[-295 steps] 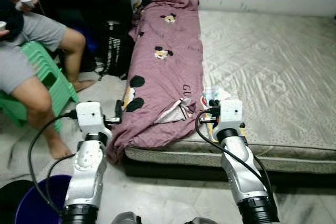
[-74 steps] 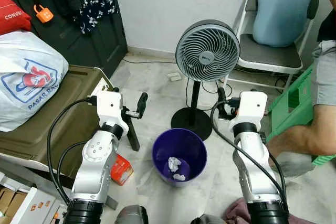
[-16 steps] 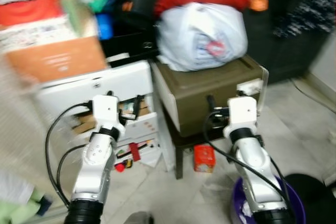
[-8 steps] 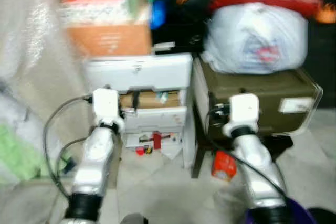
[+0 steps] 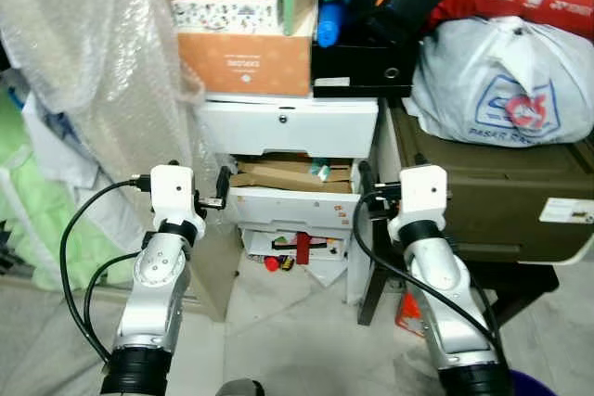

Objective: Clean up the room

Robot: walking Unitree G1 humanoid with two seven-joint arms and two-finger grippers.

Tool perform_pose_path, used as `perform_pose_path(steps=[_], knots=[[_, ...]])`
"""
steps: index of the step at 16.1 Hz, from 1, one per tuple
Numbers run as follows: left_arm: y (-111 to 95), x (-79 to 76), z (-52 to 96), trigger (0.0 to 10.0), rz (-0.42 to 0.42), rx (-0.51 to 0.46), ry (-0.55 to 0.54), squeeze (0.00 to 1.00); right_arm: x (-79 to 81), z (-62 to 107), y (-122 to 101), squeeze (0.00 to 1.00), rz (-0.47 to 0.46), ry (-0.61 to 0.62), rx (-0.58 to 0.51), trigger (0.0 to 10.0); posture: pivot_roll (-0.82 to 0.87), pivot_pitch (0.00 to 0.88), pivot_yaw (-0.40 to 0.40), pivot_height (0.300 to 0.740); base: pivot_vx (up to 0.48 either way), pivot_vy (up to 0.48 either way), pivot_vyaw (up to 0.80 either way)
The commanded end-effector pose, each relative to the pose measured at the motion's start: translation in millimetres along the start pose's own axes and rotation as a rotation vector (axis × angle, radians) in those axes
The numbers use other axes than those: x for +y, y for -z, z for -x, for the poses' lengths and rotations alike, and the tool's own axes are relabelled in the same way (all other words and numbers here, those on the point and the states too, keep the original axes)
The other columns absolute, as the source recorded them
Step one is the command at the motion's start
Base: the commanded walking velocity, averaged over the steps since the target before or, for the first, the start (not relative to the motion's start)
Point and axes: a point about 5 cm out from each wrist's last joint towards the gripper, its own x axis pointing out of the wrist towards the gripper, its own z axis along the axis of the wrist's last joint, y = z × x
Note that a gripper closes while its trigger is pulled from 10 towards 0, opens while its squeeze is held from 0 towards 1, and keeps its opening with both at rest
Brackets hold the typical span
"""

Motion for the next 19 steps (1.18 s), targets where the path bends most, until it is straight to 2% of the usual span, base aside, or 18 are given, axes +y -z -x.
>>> perform_pose_path(steps=[1,7,9,13,19], knots=[[-2,-1.7,0.7,10.0,0.000,-0.001,0.012,0.00,-1.0,-0.6,0,0.00,-0.008,0.009,0.002,10.0,-0.08,0.000,0.032,0.740,0.000,0.000,0.00],[-5,-10.9,0.2,10.0,0.015,-0.015,0.077,0.00,0.5,-1.2,0,0.00,-0.012,0.004,0.007,10.0,-0.08,0.000,0.032,0.740,0.000,0.000,0.00],[-5,-13.1,0.9,10.0,0.017,-0.013,0.093,0.00,0.4,-0.9,1,0.00,-0.017,0.008,0.016,10.0,-0.08,0.000,0.033,0.740,0.255,0.000,0.00],[-5,-14.4,1.3,10.0,0.030,-0.011,0.108,0.00,-0.4,-1.3,2,0.00,-0.029,0.011,0.023,10.0,-0.08,0.000,0.030,0.740,0.283,0.000,-0.65],[-6,-17.4,1.5,10.0,0.041,-0.010,0.130,0.00,-0.8,-2.7,2,0.00,-0.018,0.007,0.024,10.0,-0.09,0.000,0.028,0.740,0.337,0.000,0.00]])
